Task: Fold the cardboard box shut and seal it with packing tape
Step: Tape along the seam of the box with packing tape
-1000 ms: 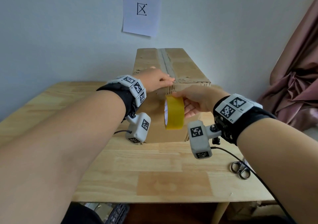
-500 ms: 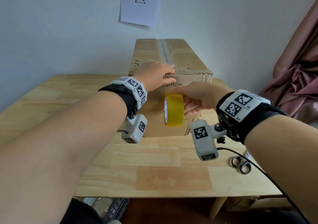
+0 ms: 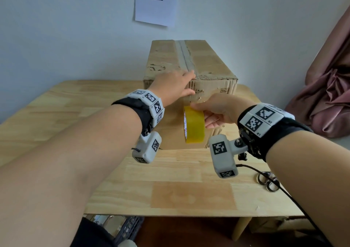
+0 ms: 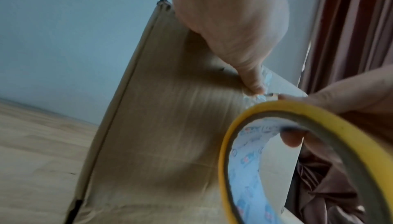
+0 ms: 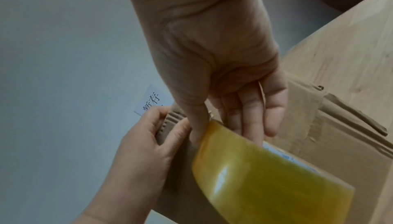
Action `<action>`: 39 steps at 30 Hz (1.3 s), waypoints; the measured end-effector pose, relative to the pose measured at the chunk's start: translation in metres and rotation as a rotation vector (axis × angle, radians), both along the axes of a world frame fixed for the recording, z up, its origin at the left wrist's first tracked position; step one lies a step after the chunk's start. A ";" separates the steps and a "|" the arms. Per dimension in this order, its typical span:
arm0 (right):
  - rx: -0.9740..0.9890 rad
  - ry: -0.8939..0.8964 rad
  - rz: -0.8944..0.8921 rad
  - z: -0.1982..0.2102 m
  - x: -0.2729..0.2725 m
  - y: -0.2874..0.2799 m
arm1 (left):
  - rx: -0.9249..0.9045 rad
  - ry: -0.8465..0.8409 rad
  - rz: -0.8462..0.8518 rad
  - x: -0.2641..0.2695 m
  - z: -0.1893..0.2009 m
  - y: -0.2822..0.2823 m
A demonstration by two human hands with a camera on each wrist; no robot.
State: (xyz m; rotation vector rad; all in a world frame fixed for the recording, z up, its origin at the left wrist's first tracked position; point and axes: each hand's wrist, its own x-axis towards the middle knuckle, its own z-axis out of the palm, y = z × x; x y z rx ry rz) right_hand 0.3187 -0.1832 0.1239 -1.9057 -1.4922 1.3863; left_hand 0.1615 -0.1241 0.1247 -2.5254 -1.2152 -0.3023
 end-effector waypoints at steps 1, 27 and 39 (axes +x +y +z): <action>-0.002 0.004 0.012 0.001 0.001 0.000 | 0.018 0.032 0.004 0.001 -0.003 0.000; -0.182 0.174 0.030 -0.005 0.009 -0.002 | 0.081 0.142 0.052 0.008 -0.005 -0.008; -0.082 0.108 0.036 -0.009 0.018 -0.007 | -0.081 -0.122 -0.042 0.000 0.009 0.004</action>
